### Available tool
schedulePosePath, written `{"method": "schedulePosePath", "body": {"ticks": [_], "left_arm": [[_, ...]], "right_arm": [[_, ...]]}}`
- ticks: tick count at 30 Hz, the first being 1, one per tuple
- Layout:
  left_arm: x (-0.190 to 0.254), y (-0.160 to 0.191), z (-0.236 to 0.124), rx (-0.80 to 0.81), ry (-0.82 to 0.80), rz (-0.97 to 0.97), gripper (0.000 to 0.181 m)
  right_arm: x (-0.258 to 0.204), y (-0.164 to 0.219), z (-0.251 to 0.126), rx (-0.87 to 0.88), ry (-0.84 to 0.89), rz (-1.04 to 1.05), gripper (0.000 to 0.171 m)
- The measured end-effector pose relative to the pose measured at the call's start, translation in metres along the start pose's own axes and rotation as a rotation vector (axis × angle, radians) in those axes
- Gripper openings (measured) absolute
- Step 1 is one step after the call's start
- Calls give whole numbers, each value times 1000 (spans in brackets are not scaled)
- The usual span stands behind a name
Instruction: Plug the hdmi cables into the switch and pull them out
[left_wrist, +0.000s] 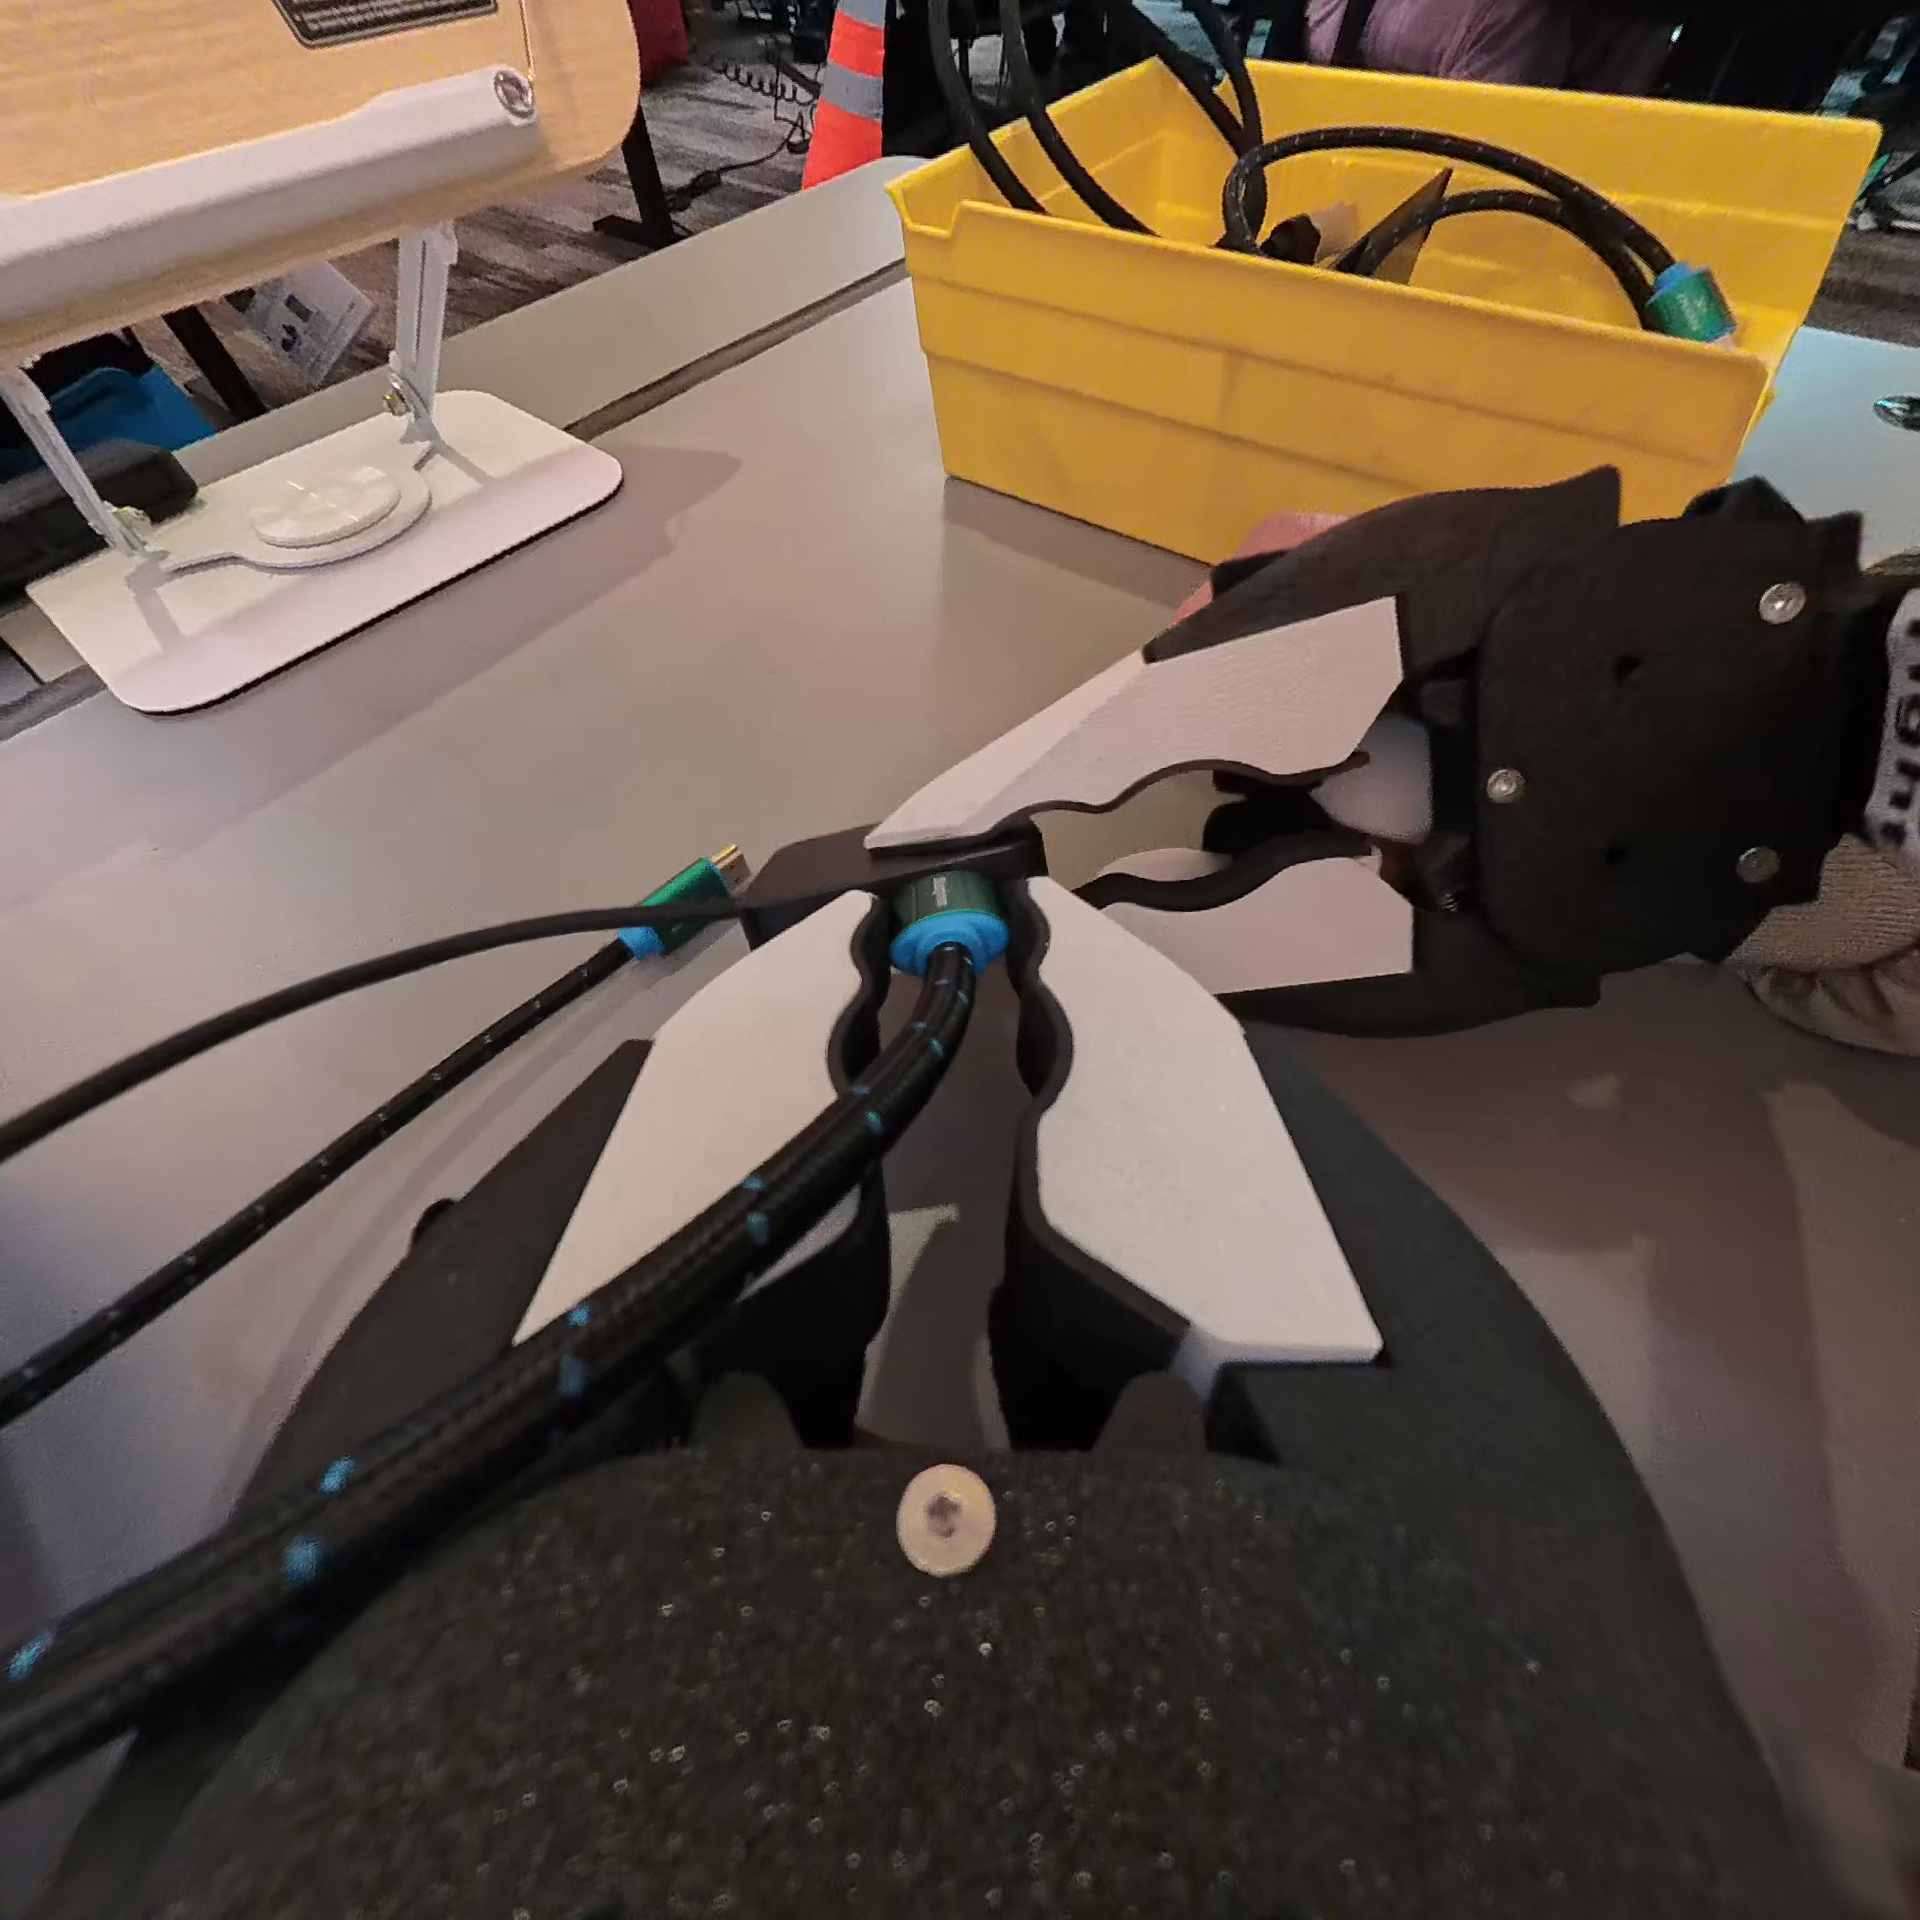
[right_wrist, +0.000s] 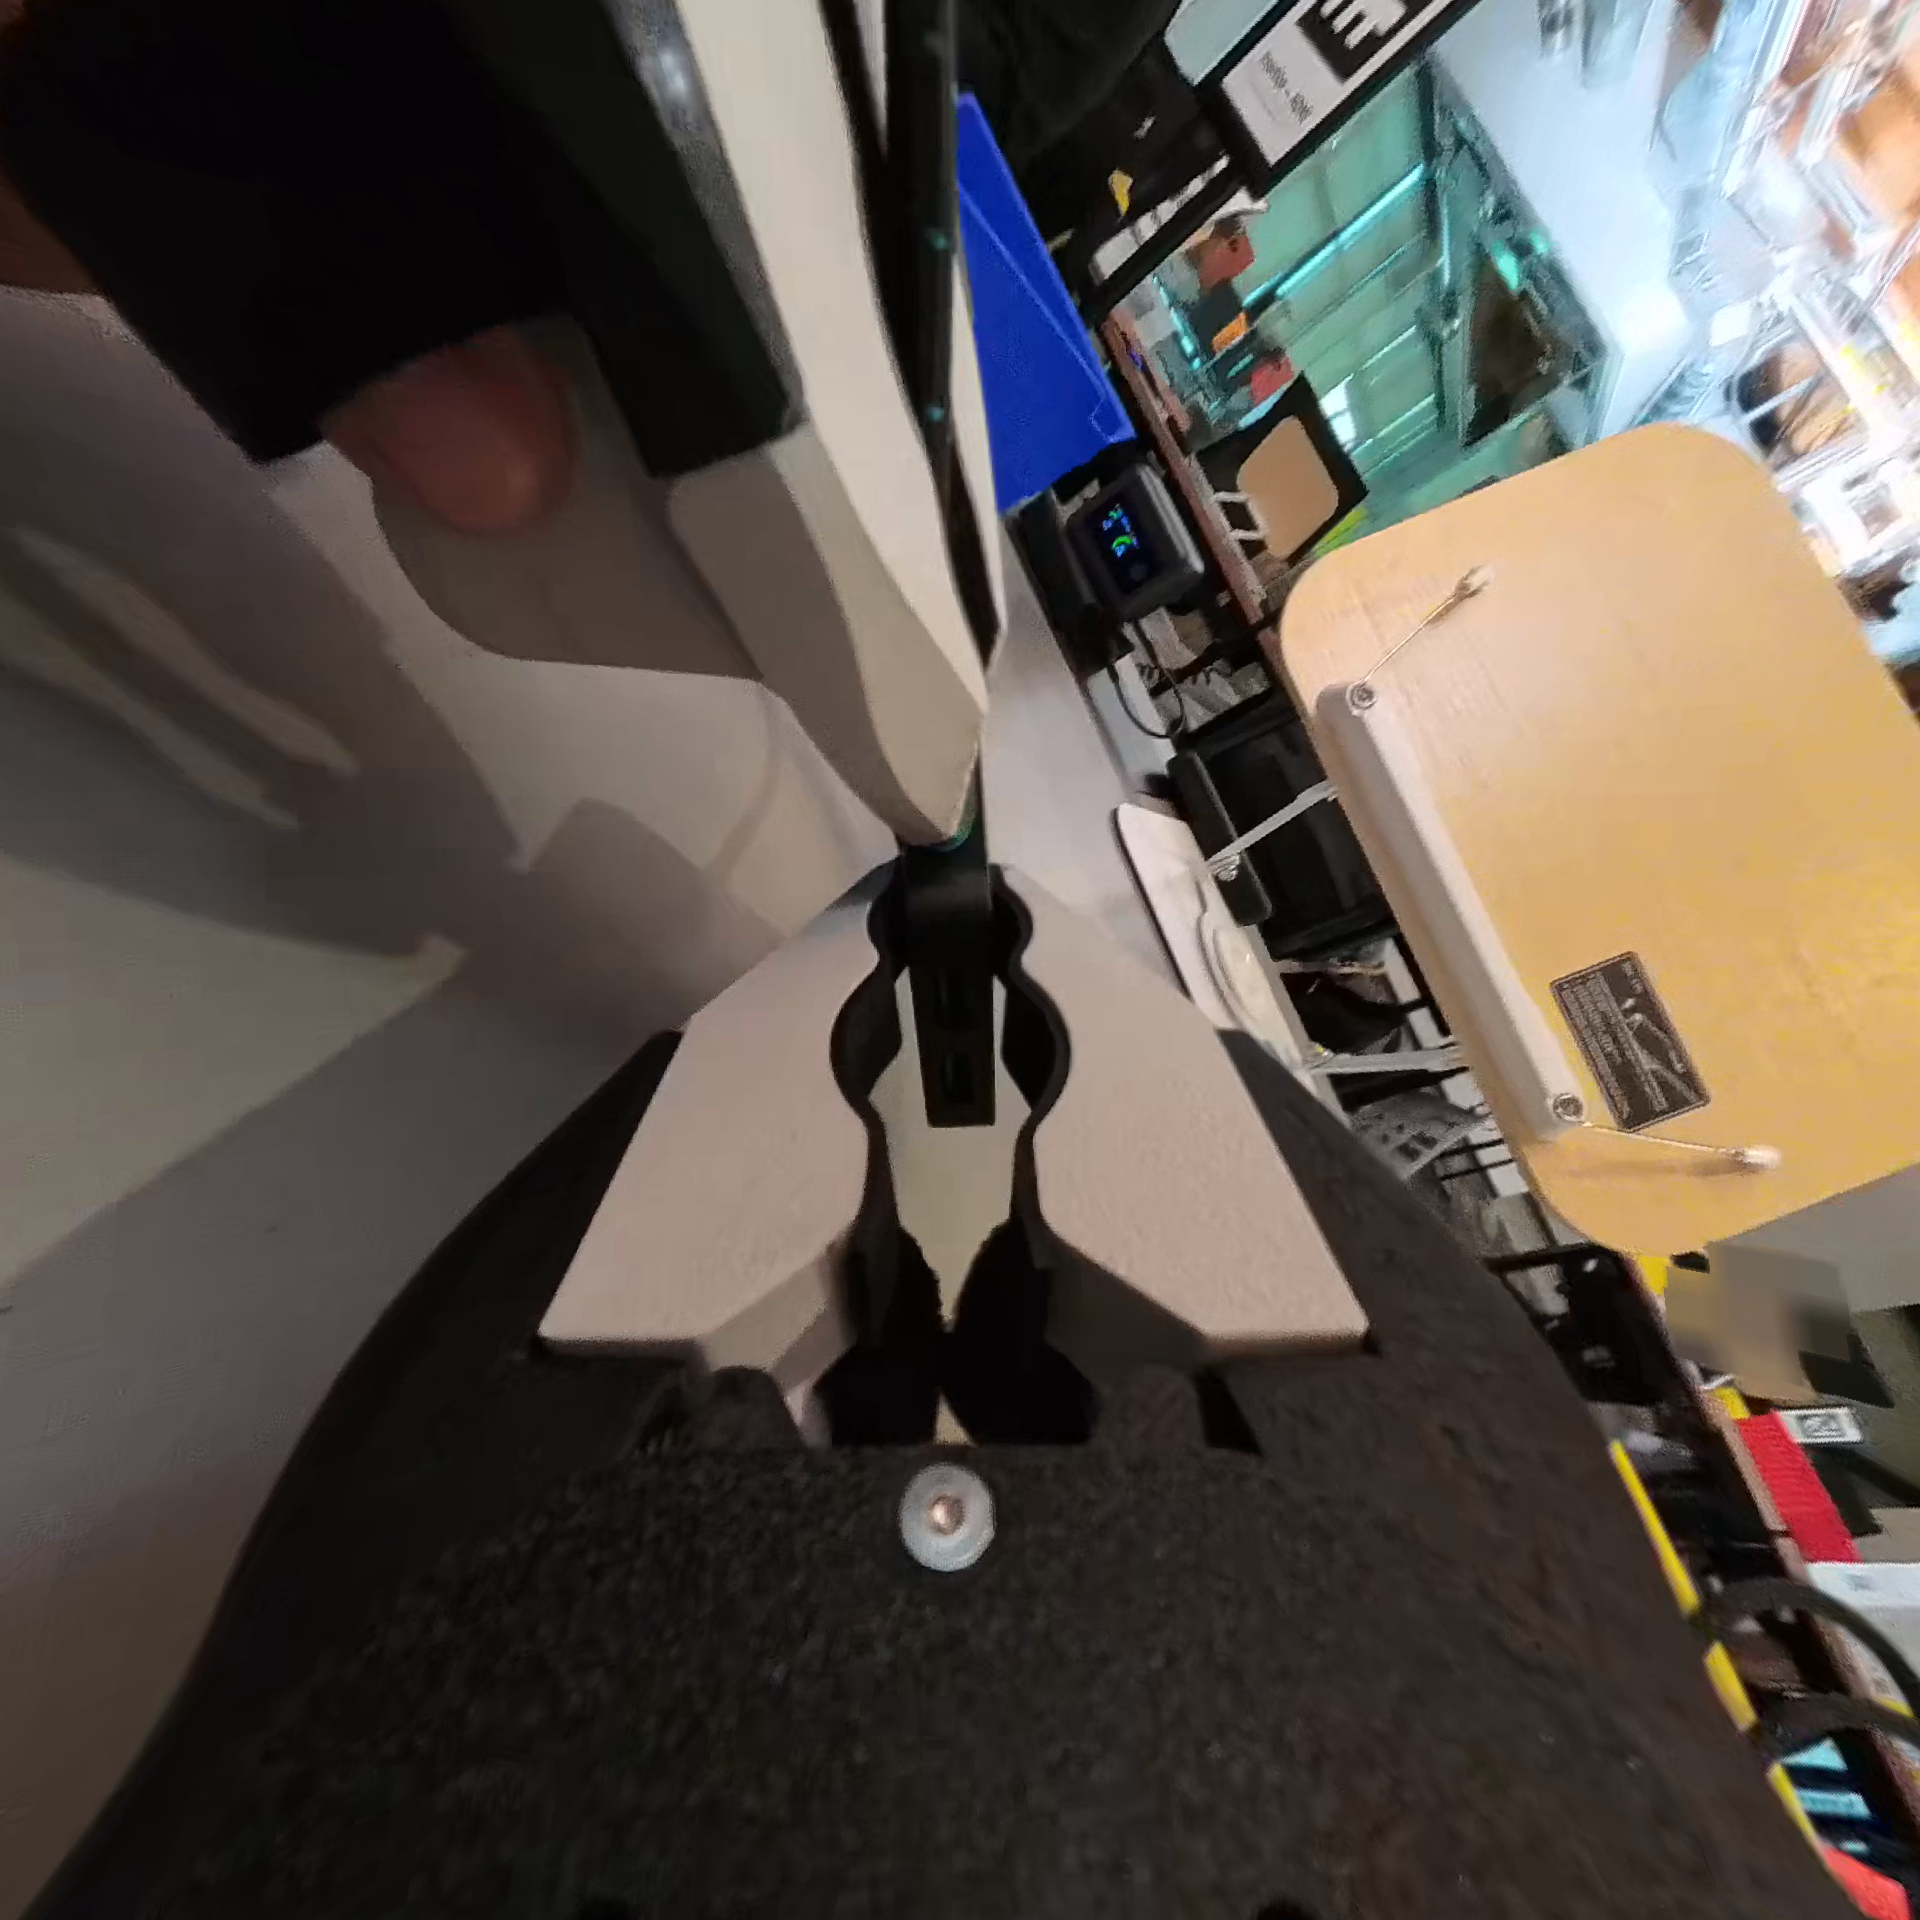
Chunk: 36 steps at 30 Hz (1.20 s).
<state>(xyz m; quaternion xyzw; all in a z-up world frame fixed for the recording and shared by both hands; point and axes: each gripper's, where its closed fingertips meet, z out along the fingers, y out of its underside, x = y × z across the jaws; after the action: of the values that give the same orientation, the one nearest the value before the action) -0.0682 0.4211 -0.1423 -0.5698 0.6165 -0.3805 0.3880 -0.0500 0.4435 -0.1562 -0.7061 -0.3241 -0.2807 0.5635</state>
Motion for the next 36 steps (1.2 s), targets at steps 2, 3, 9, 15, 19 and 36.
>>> {"method": "schedulePosePath", "body": {"ticks": [2, 3, 9, 15, 19, 36], "left_arm": [[0, 0, 0, -7, -23, 16, 21], [0, -1, -1, -6, -35, 30, 21], [2, -5, -6, 3, -69, 48, 21], [2, -6, -9, -5, -82, 50, 21], [-10, -52, -53, 223, -158, 50, 21], [19, 5, -45, 80, 141, -185, 21]], "right_arm": [[2, 0, 1, 2, 46, -83, 13], [3, -1, 1, -4, 60, -99, 13], [7, -4, -3, -16, 113, -112, 13], [7, -7, -2, -13, 117, -105, 13], [27, 42, 3, -221, 124, 33, 12], [195, -18, -110, 57, 149, 611, 12]]}}
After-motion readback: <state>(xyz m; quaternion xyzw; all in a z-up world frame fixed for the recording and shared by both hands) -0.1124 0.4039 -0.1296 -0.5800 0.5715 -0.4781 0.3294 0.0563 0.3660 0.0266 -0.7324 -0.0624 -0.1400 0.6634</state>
